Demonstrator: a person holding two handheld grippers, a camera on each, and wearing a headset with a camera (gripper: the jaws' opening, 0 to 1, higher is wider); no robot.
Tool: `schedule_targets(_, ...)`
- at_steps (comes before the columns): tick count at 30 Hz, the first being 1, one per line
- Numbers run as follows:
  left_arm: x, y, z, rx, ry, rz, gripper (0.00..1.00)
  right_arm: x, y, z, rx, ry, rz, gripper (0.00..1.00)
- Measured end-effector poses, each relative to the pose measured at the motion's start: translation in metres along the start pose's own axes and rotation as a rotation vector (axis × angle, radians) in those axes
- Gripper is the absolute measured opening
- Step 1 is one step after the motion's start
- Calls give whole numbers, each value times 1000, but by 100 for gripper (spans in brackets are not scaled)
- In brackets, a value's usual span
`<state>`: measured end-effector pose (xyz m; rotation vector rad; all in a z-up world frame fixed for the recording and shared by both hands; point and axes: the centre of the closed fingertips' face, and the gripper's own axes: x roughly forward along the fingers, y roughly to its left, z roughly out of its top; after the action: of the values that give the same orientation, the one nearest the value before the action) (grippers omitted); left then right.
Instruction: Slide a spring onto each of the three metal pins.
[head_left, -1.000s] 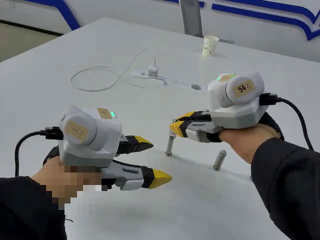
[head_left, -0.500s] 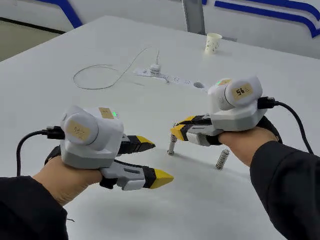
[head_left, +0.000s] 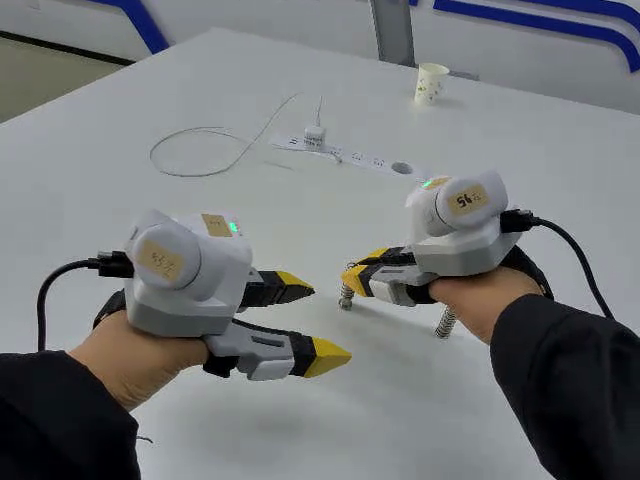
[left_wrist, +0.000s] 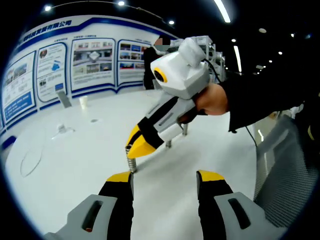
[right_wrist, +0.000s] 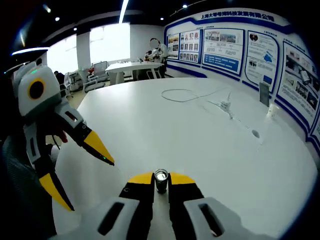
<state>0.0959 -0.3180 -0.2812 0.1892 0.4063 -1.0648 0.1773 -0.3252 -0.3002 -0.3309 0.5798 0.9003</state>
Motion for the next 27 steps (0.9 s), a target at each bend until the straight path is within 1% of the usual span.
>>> schedule_targets(8,1,0,-1,0,3,-1,52,5,1,-12,-1,37,1,12)
schedule_targets(17,1,-1,-1,3,5,-1,52,3,2,-13,-5,44,6,13)
schedule_targets(24,1,-1,-2,7,10,-1,53,-3,4,-11,-27,43,-1,16)
schedule_targets(27,1,-2,-3,11,14,-3,53,-8,4,-10,-24,36,-5,17)
